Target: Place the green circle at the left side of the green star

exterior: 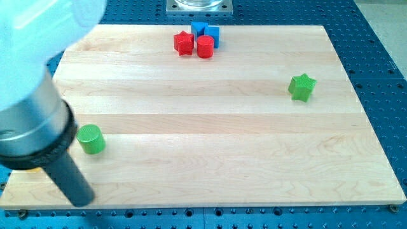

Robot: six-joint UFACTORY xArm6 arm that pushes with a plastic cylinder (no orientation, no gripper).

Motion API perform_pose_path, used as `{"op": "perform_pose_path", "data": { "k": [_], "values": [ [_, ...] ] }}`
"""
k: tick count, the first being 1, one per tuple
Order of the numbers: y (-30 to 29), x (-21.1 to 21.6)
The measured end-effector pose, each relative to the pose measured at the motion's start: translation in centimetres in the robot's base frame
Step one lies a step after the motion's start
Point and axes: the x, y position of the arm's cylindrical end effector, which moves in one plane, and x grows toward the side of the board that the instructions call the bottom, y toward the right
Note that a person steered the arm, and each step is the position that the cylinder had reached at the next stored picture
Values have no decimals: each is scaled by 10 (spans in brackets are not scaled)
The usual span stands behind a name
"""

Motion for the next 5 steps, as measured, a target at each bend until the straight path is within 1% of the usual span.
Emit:
{"op": "perform_pose_path", "data": {
  "k": [1, 2, 3, 4, 5],
  "values": [
    [-18, -26],
    [-33, 3],
    [-76, -10],
    [-93, -36],
    [-91, -39]
  ]
}}
